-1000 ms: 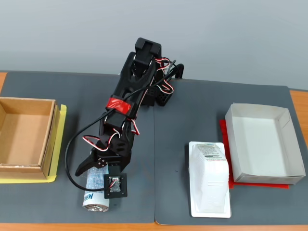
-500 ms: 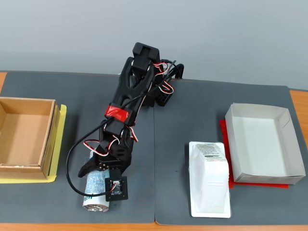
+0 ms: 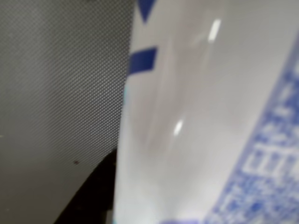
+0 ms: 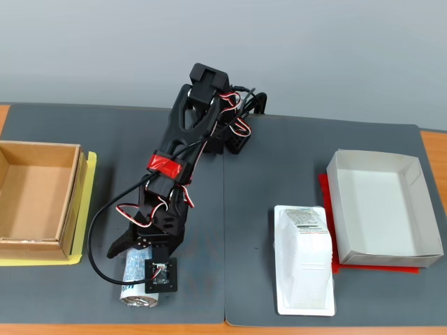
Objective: Pick the can and put it in the brown box
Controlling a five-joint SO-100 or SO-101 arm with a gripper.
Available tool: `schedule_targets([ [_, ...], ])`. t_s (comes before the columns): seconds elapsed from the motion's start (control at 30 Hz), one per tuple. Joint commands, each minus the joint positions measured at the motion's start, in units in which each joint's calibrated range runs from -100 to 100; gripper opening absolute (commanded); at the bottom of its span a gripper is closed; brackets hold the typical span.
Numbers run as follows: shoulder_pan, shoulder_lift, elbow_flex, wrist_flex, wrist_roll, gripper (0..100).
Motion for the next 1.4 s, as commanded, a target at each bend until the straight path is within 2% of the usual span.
schedule_targets([
  [0.0, 0.3, -0.3, -2.3, -0.6, -0.3, 43],
  [0.27, 0.3, -0.3, -2.2, -0.6, -0.3, 21],
  [0.53, 0.3, -0.3, -2.2, -0.5, -0.3, 10],
  [0.7, 0.3, -0.3, -2.2, 0.0, -0.3, 7],
  [1.37, -0.1, -5.5, -3.0, 0.3, -0.3, 7],
])
